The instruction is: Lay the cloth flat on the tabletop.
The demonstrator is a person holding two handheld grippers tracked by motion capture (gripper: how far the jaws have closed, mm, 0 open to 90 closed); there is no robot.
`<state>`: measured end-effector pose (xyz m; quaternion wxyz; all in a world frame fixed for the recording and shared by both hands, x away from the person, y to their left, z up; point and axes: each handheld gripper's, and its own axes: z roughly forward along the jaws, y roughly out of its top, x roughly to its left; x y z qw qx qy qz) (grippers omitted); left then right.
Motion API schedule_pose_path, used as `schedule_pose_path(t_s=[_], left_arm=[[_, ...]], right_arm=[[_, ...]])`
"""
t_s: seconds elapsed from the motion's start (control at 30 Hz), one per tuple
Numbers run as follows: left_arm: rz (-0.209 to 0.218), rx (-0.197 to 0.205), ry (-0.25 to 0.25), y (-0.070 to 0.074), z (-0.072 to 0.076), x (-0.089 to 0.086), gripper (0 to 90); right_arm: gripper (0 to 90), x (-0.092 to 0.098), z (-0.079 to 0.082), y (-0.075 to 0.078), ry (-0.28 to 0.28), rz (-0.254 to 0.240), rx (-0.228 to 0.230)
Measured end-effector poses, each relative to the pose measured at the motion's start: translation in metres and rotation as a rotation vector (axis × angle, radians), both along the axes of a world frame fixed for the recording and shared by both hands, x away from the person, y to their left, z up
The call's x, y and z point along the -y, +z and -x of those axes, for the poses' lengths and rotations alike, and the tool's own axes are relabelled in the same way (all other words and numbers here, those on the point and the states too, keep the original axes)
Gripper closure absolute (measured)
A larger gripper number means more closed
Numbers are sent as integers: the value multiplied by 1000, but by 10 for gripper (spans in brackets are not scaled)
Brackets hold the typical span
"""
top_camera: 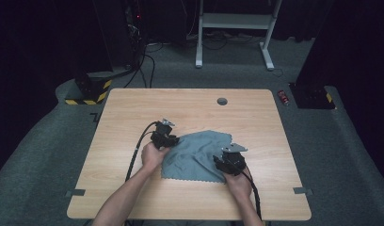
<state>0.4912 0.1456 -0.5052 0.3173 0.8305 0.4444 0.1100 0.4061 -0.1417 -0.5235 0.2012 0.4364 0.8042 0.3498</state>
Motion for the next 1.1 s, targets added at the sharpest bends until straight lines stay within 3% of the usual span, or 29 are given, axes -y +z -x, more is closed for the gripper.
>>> schedule_pose_path(t_s=[0.1, 0.23, 0.3, 0.33, 0.37, 0.43, 0.47, 0.5, 0.53, 0.57, 0.7, 0.87, 0.9, 0.93, 0.97, 1.07, 1.1], left_arm=[[-19, 11, -22, 4, 1, 3, 876], [-2, 35, -62, 13, 7, 8, 889], [9, 46, -116, 19, 15, 14, 891], [9, 46, -116, 19, 15, 14, 890], [30, 55, -161, 23, 25, 18, 891], [34, 58, -217, 23, 36, 26, 891], [34, 58, -217, 23, 36, 26, 891], [9, 48, -280, 20, 47, 36, 891], [9, 48, -280, 20, 47, 36, 891], [-17, 23, -334, 14, 57, 47, 891], [-39, 16, -378, 9, 68, 57, 855], [-15, 76, -318, 21, 67, 51, 729], [-5, 90, -267, 27, 62, 44, 712], [-5, 90, -267, 27, 62, 44, 693], [-4, 98, -201, 30, 55, 37, 677], [5, 95, -156, 30, 49, 30, 664], [8, 63, -135, 26, 46, 27, 663]], right_arm=[[502, 0, 0, 0, -2, -1, -2], [502, 0, 0, 0, -4, -2, -3], [502, 0, 0, 0, -4, -2, -3], [502, 0, 0, 0, -4, -2, -3], [502, 0, 0, 0, -3, -2, -3], [502, 0, 0, 0, -4, -2, -3], [502, 0, 0, 0, -3, -2, -2], [502, 0, 0, 0, -3, -1, -3], [502, 0, 0, 0, -3, -1, -3], [502, 0, 0, 0, -3, -1, -3], [502, 0, 0, 0, -4, -2, -4], [502, 0, 0, 0, -4, -2, -4], [502, 0, 0, 0, -5, -2, -4], [502, 0, 0, 0, -5, -2, -4], [502, 0, 0, 0, -5, -2, -4], [502, 0, 0, 0, -5, -2, -4], [502, 0, 0, 0, -5, -3, -4]])
